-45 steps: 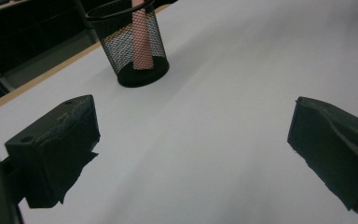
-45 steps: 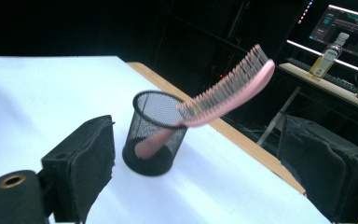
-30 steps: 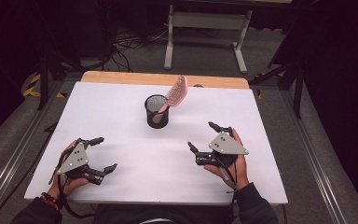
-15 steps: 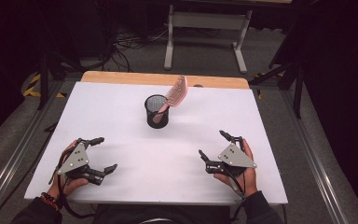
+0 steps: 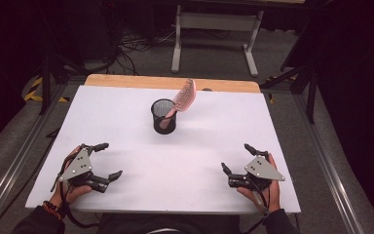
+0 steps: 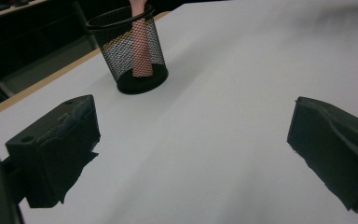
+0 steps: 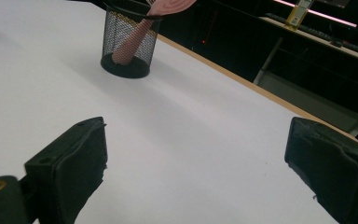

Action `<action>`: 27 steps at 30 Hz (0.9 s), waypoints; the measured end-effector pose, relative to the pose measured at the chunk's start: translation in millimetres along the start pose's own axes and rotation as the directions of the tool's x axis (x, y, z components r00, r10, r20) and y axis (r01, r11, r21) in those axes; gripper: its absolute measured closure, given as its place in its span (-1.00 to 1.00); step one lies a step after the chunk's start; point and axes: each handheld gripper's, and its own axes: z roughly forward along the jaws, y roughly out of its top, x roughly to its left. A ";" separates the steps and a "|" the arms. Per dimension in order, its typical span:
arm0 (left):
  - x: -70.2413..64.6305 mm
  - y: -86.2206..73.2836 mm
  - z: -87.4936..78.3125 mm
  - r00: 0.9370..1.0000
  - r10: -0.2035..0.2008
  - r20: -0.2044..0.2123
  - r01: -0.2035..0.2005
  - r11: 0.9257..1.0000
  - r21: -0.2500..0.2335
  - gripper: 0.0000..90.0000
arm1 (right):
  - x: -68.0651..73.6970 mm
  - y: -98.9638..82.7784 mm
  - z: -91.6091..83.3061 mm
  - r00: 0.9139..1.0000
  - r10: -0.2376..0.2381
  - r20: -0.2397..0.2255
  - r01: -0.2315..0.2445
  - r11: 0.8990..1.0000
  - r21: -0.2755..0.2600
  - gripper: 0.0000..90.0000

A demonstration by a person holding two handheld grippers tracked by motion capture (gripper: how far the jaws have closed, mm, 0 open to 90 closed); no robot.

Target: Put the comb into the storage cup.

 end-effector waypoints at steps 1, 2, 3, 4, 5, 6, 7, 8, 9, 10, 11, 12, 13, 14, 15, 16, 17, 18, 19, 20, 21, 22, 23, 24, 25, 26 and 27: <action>-0.6 -0.2 0.1 1.000 0.009 0.000 -0.009 1.000 0.003 -0.94 | -0.1 -2.9 -0.1 1.000 -0.009 0.008 0.009 1.000 0.008 -0.87; -0.9 -0.2 0.0 1.000 0.013 -0.002 -0.013 1.000 0.008 -0.94 | 0.1 -5.3 -0.2 1.000 -0.015 0.017 0.015 1.000 0.010 -0.87; -0.1 -0.2 -0.1 1.000 0.010 -0.005 -0.010 1.000 0.004 -0.94 | 0.2 -9.4 -0.3 0.999 -0.027 0.021 0.027 0.999 0.018 -0.88; 0.9 -0.2 -0.3 1.000 -0.002 -0.004 0.002 1.000 -0.003 -0.94 | 0.1 -12.3 -0.1 0.999 -0.047 0.017 0.047 0.998 0.035 -0.91; 1.1 -0.3 0.2 1.000 -0.011 -0.003 0.011 1.000 -0.007 -0.93 | -0.1 -15.5 0.0 0.997 -0.068 0.020 0.067 0.997 0.046 -0.91; 1.1 -0.2 0.4 1.000 -0.008 -0.005 0.008 1.000 -0.003 -0.93 | -0.9 -18.6 -0.2 0.997 -0.073 0.024 0.071 0.996 0.052 -0.90; 1.1 -0.2 0.4 1.000 -0.008 -0.005 0.008 1.000 -0.003 -0.93 | -0.9 -18.6 -0.2 0.997 -0.073 0.024 0.071 0.996 0.052 -0.90; 0.7 -0.3 0.6 1.000 -0.007 -0.003 0.007 1.000 -0.006 -0.93 | -5.4 -23.3 -0.9 1.000 -0.005 -0.001 0.005 0.999 0.045 -0.90; 0.7 -0.3 0.6 1.000 -0.007 -0.003 0.007 1.000 -0.006 -0.93 | -5.4 -23.3 -0.9 1.000 -0.005 -0.001 0.005 0.999 0.045 -0.90; 0.9 0.0 0.1 1.000 -0.005 -0.005 0.005 1.000 -0.002 -0.93 | -6.7 -24.6 -1.4 1.000 0.009 -0.004 -0.009 0.999 0.041 -0.91; 1.0 0.0 -0.2 1.000 -0.009 -0.007 0.009 1.000 -0.005 -0.93 | -7.1 -25.3 -2.0 1.000 0.003 0.003 -0.003 0.999 0.043 -0.92; 1.2 0.1 -0.4 1.000 -0.006 -0.015 0.006 1.000 -0.007 -0.93 | -7.9 -25.3 -2.8 1.000 0.005 -0.005 -0.005 0.999 0.042 -0.93; 1.2 0.3 -1.3 1.000 -0.009 -0.023 0.009 1.000 -0.007 -0.93 | -9.3 -24.7 -4.5 1.000 0.023 -0.010 -0.022 0.999 0.030 -0.91; 1.0 0.1 -1.7 1.000 -0.010 -0.024 0.010 1.000 -0.007 -0.93 | -9.2 -24.5 -5.2 1.000 0.025 -0.007 -0.024 0.999 0.024 -0.91; 1.0 0.1 -1.7 1.000 -0.010 -0.024 0.010 1.000 -0.007 -0.93 | -9.2 -24.5 -5.2 1.000 0.025 -0.007 -0.024 0.999 0.024 -0.91; 0.9 0.0 -1.9 1.000 -0.009 -0.025 0.008 1.000 -0.006 -0.93 | -9.3 -24.8 -5.5 1.000 0.023 -0.013 -0.023 0.999 0.024 -0.91; 0.7 0.1 -1.7 1.000 -0.007 -0.028 0.006 1.000 -0.005 -0.94 | -9.1 -26.6 -5.0 1.000 0.018 -0.014 -0.018 0.999 0.029 -0.91; 0.6 0.3 -1.6 1.000 -0.003 -0.029 0.003 1.000 -0.001 -0.94 | -9.1 -26.6 -5.0 1.000 0.018 -0.014 -0.018 0.999 0.029 -0.91; 0.7 0.3 -1.3 1.000 -0.003 -0.029 0.003 1.000 -0.001 -0.94 | -9.1 -27.0 -4.7 0.999 0.025 -0.019 -0.025 0.999 0.027 -0.91; 1.1 -0.1 -0.4 1.000 -0.006 -0.026 0.006 1.000 -0.005 -0.94 | -9.0 -27.2 -3.9 0.999 0.031 -0.027 -0.030 0.999 0.029 -0.91; 1.4 0.0 -0.1 1.000 -0.004 -0.028 0.004 1.000 0.003 -0.94 | -7.8 -27.4 -2.6 0.999 0.023 -0.032 -0.022 0.999 0.036 -0.91; 1.7 0.0 0.3 1.000 -0.009 -0.027 0.009 1.000 0.000 -0.94 | -6.1 -28.1 -0.5 0.999 0.020 -0.044 -0.018 0.999 0.043 -0.91; 1.7 0.0 0.3 1.000 -0.009 -0.027 0.009 1.000 0.000 -0.94 | -5.4 -28.6 0.7 0.999 0.022 -0.049 -0.019 0.999 0.049 -0.91; 2.0 0.3 0.1 1.000 -0.006 -0.027 0.006 1.000 -0.003 -0.94 | -5.1 -28.9 1.9 0.998 0.019 -0.053 -0.016 0.998 0.053 -0.91; 2.2 0.5 -0.2 1.000 -0.007 -0.027 0.007 1.000 -0.005 -0.94 | -5.1 -28.9 1.9 0.998 0.019 -0.053 -0.016 0.998 0.053 -0.91; 2.2 0.1 -0.2 1.000 -0.011 -0.024 0.011 1.000 -0.007 -0.94 | -5.0 -28.7 2.5 0.998 0.021 -0.052 -0.018 0.998 0.057 -0.91; 2.0 -0.2 -0.3 1.000 -0.007 -0.024 0.007 1.000 -0.004 -0.94 | -5.0 -28.1 2.5 0.998 0.029 -0.053 -0.026 0.998 0.050 -0.91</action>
